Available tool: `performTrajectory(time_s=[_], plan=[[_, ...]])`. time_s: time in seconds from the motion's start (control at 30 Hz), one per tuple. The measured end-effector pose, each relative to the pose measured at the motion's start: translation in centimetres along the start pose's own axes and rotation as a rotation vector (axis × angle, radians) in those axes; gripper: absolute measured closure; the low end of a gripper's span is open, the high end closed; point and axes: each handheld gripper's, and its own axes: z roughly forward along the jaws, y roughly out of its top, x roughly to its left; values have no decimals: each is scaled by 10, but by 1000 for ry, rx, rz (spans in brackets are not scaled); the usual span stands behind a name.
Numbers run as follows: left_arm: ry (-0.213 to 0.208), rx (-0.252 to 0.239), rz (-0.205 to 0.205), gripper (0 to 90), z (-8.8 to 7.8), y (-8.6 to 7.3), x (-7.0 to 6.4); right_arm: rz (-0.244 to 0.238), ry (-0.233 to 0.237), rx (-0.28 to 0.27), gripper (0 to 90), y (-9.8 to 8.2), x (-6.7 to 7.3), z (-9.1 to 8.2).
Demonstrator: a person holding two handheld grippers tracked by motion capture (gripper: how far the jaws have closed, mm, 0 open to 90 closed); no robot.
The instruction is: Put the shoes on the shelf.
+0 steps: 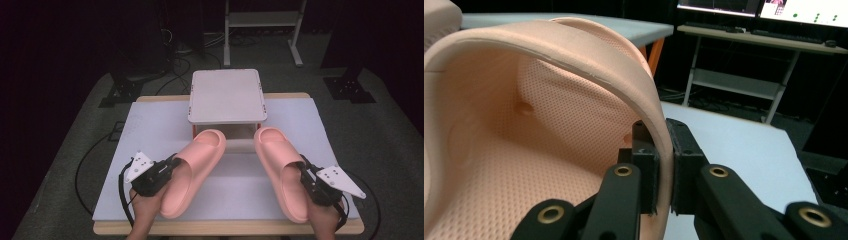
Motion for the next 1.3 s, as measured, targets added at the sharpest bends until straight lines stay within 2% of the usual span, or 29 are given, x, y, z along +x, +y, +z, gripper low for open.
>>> performTrajectory(time_s=[0.3, 0.4, 0.5, 0.6, 0.7, 0.77, 0.87, 1.07, 1.13, 1.3], plan=[[-9, -22, 33, 827, 4, 25, -2, -3, 3, -63, 837, 27, 6, 3], [-10, -43, 23, 827, 7, 35, -1, -3, 3, -75, 837, 37, 7, 9], [-18, -53, 14, 827, 9, 39, 1, 1, 4, -80, 837, 41, 8, 14], [-5, -62, 11, 828, 12, 46, 6, 6, 1, -81, 837, 47, 9, 22], [-1, -63, 7, 828, 15, 50, 10, 11, 0, -78, 837, 50, 9, 27], [5, -62, 2, 827, 18, 53, 13, 40, 6, -81, 837, 55, 8, 35], [12, -62, -7, 827, 24, 57, 18, 49, 5, -85, 837, 61, 7, 42], [29, -68, -17, 827, 34, 68, 25, 50, 6, -91, 837, 72, 8, 55], [31, -66, -31, 827, 37, 71, 28, 65, 11, -88, 837, 77, 8, 60], [51, -69, -29, 827, 44, 82, 31, 66, 4, -77, 837, 87, 7, 75]])
